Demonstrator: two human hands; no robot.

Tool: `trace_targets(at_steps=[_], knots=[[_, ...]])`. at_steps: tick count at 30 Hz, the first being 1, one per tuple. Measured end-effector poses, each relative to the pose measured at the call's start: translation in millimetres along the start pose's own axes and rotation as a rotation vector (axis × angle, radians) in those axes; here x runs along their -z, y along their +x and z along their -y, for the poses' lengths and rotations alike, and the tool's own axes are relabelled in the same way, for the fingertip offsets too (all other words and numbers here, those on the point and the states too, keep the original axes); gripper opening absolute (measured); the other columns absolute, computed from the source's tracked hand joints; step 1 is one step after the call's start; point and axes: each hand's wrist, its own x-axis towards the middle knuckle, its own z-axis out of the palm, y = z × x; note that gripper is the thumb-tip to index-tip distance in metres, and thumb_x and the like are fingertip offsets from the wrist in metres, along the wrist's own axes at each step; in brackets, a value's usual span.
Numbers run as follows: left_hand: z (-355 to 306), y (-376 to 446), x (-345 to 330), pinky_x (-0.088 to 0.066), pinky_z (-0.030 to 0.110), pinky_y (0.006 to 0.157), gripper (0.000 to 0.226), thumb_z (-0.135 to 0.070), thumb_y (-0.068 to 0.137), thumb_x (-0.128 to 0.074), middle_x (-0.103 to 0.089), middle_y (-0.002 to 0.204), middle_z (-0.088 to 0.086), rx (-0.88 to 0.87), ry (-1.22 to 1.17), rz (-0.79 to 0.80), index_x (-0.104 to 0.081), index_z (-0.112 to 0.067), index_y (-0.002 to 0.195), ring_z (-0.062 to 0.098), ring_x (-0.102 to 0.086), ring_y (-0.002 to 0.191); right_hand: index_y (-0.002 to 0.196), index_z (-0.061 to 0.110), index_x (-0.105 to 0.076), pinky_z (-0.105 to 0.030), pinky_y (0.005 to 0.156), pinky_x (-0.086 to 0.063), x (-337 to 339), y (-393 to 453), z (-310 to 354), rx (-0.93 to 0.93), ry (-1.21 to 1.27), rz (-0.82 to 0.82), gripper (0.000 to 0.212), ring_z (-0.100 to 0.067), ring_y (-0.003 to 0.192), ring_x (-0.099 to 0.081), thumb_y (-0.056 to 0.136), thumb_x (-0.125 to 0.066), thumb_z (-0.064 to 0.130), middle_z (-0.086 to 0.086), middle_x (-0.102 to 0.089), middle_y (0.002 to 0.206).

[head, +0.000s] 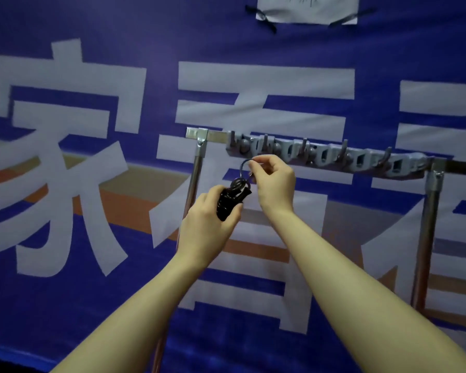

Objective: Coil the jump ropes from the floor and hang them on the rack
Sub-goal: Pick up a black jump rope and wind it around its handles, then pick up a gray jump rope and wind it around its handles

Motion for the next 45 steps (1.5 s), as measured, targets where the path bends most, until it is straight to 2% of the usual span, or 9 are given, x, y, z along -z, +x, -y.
trace_targets(at_steps=[2,6,11,16,21,25,29,35,45], knots=[[3,19,-2,-0.054,0.041,0.074,0.036,-0.034,0.088,-0.063,-0.063,0.101,0.003,-0.011,0.016,-0.044,-0.055,-0.017,0.119,0.019,-0.061,0.089,0.092,0.011,-0.068,-0.016,0.067,-0.050,-10,19,4,0.031,0.028,-0.002,0.006,-0.010,0.074,-0.062,0.090,-0.063,0.013,0.003,-0.065,0.077],[8,53,-3,-0.053,0.040,0.073,0.037,-0.034,0.090,-0.061,-0.061,0.099,0.007,0.005,0.071,-0.082,-0.055,-0.015,0.120,0.024,-0.059,0.089,0.093,0.015,-0.065,-0.033,0.076,-0.057,-29,49,5,0.001,0.078,0.043,0.007,-0.018,0.085,-0.066,0.093,-0.058,0.012,0.000,-0.066,0.086],[19,89,-6,-0.054,0.040,0.073,0.036,-0.038,0.091,-0.058,-0.061,0.099,0.005,0.025,0.118,-0.074,-0.056,-0.019,0.122,0.023,-0.059,0.089,0.112,0.007,-0.063,-0.024,0.063,-0.058,-48,72,0,-0.089,0.143,0.087,0.020,-0.020,0.086,-0.066,0.096,-0.051,0.009,-0.008,-0.065,0.097],[30,101,-11,-0.054,0.041,0.077,0.037,-0.040,0.092,-0.056,-0.061,0.102,0.004,0.067,0.126,-0.014,-0.055,-0.019,0.122,0.022,-0.059,0.092,0.120,0.006,-0.061,-0.039,0.078,-0.059,-60,85,-12,-0.162,0.098,0.122,0.027,-0.025,0.098,-0.065,0.096,-0.049,0.007,-0.011,-0.066,0.109],[43,83,-17,-0.053,0.041,0.078,0.037,-0.039,0.091,-0.056,-0.059,0.102,0.005,0.106,0.121,0.049,-0.053,-0.020,0.123,0.024,-0.058,0.094,0.111,0.015,-0.064,-0.034,0.084,-0.056,-54,67,-23,-0.068,0.010,0.202,0.028,-0.016,0.092,-0.063,0.098,-0.041,0.005,-0.002,-0.066,0.099],[41,73,-18,-0.051,0.042,0.087,0.049,-0.038,0.092,-0.057,-0.060,0.115,0.009,0.100,0.048,0.055,-0.045,-0.017,0.135,0.024,-0.057,0.105,0.134,0.014,-0.052,-0.034,0.088,-0.053,-49,55,-26,0.006,-0.068,0.226,0.039,-0.017,0.098,-0.059,0.098,-0.041,0.005,-0.007,-0.063,0.110],[33,66,-11,-0.049,0.035,0.086,0.057,-0.039,0.095,-0.051,-0.055,0.125,0.010,0.089,0.111,0.100,-0.035,-0.015,0.144,0.024,-0.054,0.113,0.141,0.017,-0.043,-0.035,0.096,-0.046,-37,45,-27,0.056,-0.219,0.293,0.043,-0.020,0.111,-0.053,0.098,-0.041,0.010,-0.009,-0.055,0.124],[20,31,17,-0.042,0.035,0.090,0.052,-0.032,0.098,-0.045,-0.049,0.137,0.007,0.047,0.319,0.163,-0.034,-0.014,0.145,0.023,-0.044,0.125,0.134,0.010,-0.049,-0.037,0.083,-0.045,5,-6,-21,0.121,-0.492,0.329,0.037,-0.022,0.105,-0.053,0.097,-0.043,0.015,-0.006,-0.054,0.118],[-11,-105,44,-0.043,0.036,0.089,0.039,-0.021,0.096,-0.049,-0.057,0.131,0.006,-0.014,0.369,0.411,-0.053,-0.010,0.133,0.027,-0.051,0.117,0.124,0.008,-0.056,-0.040,0.086,-0.045,83,-177,-13,0.032,-0.724,0.541,0.030,-0.026,0.110,-0.053,0.097,-0.044,0.017,-0.007,-0.055,0.119]])
